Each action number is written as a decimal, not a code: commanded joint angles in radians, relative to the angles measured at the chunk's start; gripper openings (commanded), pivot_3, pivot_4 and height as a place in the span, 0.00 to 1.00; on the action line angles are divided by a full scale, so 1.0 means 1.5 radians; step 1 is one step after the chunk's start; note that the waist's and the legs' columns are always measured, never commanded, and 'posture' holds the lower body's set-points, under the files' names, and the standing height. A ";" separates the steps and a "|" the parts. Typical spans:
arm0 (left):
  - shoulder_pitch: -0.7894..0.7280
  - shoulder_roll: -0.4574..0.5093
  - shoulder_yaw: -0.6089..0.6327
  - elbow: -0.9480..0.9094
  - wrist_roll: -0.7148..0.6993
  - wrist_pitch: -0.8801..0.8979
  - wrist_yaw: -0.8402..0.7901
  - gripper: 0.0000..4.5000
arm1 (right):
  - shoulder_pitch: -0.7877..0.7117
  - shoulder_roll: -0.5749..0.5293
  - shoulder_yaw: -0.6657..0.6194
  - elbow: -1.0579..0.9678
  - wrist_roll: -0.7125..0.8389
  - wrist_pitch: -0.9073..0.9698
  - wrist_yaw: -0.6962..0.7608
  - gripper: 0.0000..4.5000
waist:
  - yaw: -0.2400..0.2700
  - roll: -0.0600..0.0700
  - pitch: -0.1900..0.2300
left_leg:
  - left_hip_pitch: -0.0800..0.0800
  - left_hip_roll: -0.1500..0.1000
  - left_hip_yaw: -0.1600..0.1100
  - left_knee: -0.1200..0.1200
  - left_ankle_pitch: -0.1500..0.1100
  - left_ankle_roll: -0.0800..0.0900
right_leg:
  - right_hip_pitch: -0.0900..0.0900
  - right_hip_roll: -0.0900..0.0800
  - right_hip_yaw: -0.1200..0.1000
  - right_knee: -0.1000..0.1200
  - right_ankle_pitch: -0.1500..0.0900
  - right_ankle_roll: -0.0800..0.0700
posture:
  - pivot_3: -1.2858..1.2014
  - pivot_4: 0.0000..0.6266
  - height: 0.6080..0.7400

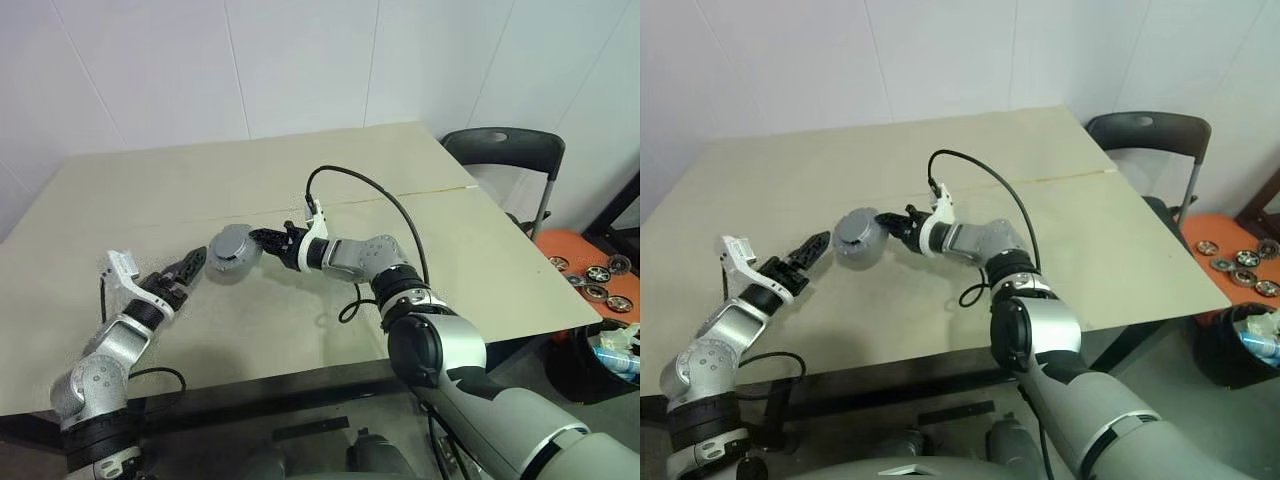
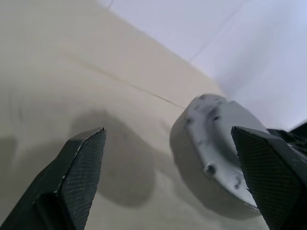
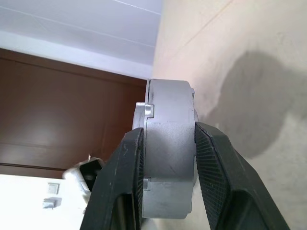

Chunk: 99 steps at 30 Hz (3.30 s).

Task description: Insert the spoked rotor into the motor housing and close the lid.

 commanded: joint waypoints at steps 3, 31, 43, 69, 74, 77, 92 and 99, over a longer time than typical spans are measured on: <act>-0.039 -0.047 0.024 -0.004 -0.133 0.043 0.101 0.99 | -0.031 0.045 -0.001 -0.024 0.025 -0.008 0.032 0.26 | 0.001 -0.002 0.000 | 0.000 0.000 0.000 0.002 0.000 0.000 | 0.001 0.000 0.000 0.000 0.000 0.000 | 0.52 0.00 1.00; -0.108 -0.118 -0.047 0.036 -0.303 0.013 0.210 0.55 | -0.035 0.043 -0.012 -0.020 0.041 0.003 0.038 0.26 | 0.001 -0.003 0.000 | 0.000 -0.001 0.001 0.003 0.000 0.000 | 0.001 0.001 0.000 0.000 0.001 0.001 | 0.52 0.00 1.00; -0.133 -0.161 -0.034 0.062 -0.328 -0.060 0.165 0.55 | -0.038 0.051 -0.004 -0.022 0.042 0.004 0.050 0.94 | 0.001 -0.003 0.000 | 0.000 -0.002 0.001 0.003 0.000 0.000 | 0.001 0.000 0.000 0.000 0.001 0.001 | 0.52 0.00 1.00; -0.190 -0.041 0.098 0.340 -0.068 -0.434 0.097 0.47 | 0.017 0.035 0.054 -0.221 0.108 0.122 0.127 0.95 | 0.002 -0.006 -0.001 | -0.003 -0.002 0.000 0.004 0.000 0.000 | -0.001 0.000 0.000 0.000 0.001 0.001 | 0.52 0.00 1.00; -0.198 -0.028 0.099 0.391 -0.034 -0.437 0.093 0.47 | 0.029 0.033 0.064 -0.245 0.114 0.129 0.121 0.95 | 0.001 -0.006 -0.001 | -0.003 -0.002 0.000 0.004 0.000 0.000 | -0.001 0.000 -0.001 0.001 0.001 0.001 | 0.52 0.00 1.00; -0.201 -0.029 0.100 0.401 -0.022 -0.438 0.093 0.47 | 0.029 0.032 0.068 -0.246 0.115 0.125 0.120 0.95 | 0.000 -0.006 -0.001 | -0.003 -0.002 0.000 0.004 0.000 0.000 | -0.001 0.000 0.000 0.001 0.001 0.001 | 0.52 0.00 1.00; -0.180 -0.045 0.106 0.410 0.065 -0.494 0.201 0.97 | 0.023 0.025 0.093 -0.214 0.095 0.093 0.131 0.95 | -0.002 -0.006 -0.002 | 0.002 -0.002 0.001 0.004 0.000 0.000 | 0.002 0.000 0.000 0.003 0.001 0.001 | 0.52 0.00 1.00; -0.167 -0.043 0.113 0.418 0.142 -0.551 0.348 0.99 | 0.018 0.023 0.109 -0.196 0.084 0.078 0.145 0.95 | -0.024 -0.005 -0.003 | 0.007 0.001 0.002 0.003 0.000 0.000 | 0.005 0.002 0.002 0.003 0.001 0.001 | 0.52 0.00 1.00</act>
